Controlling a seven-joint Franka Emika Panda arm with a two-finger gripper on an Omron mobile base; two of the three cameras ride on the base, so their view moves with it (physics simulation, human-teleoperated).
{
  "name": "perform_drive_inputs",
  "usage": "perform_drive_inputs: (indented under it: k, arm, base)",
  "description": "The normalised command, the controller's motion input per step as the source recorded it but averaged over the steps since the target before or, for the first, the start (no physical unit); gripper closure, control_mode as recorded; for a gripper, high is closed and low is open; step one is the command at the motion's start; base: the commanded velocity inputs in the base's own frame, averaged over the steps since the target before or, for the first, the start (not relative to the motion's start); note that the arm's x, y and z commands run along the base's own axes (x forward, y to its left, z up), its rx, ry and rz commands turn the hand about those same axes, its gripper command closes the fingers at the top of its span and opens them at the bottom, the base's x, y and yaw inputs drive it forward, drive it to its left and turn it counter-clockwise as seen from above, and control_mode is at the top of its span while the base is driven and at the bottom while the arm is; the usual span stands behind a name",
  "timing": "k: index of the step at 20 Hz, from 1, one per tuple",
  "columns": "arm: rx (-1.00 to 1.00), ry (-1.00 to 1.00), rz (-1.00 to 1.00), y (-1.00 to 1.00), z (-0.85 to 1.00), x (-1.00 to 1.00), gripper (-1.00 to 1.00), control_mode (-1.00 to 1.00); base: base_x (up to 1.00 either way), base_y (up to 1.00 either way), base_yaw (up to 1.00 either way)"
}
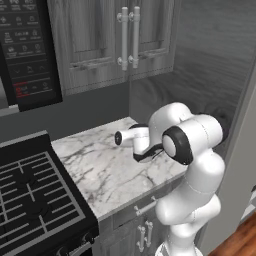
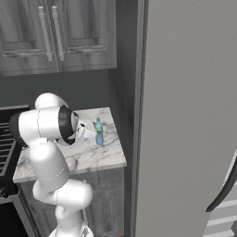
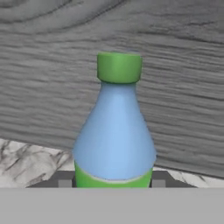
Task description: Take the bottled waters from the counter and place them in the freezer to freeze. Close the freezer door after placing the bottles.
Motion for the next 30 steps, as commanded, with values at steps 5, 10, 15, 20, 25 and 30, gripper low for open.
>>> perform_drive_inputs:
  k: [5, 10, 15, 20, 25, 30]
  arm:
    - [-0.01, -0.18, 0.00, 0.11, 0.61, -0.51, 1.00, -1.00]
    - [-0.05, -0.24, 0.00, 0.27, 0.77, -0.78, 1.00, -1.00]
    - [-0.04, -0.15, 0.00, 0.43, 0.83, -0.93, 1.00, -1.00]
    - [-0.04, -0.19, 0.00, 0.45, 0.94, -1.00, 1.00, -1.00]
    - [0.06, -0.16, -0.07, -0.03, 0.82, -1.00, 1.00, -1.00]
    - [0.04, 0.00, -0.02, -0.12, 0.08, -0.20, 1.00, 1.00]
  base:
    - [0.00, 0.00, 0.00]
    - [0.00, 0.00, 0.00]
    - [0.00, 0.00, 0.00]
    - [0.00, 0.00, 0.00]
    - [0.00, 0.00, 0.00]
    - [-0.80, -0.62, -0.08]
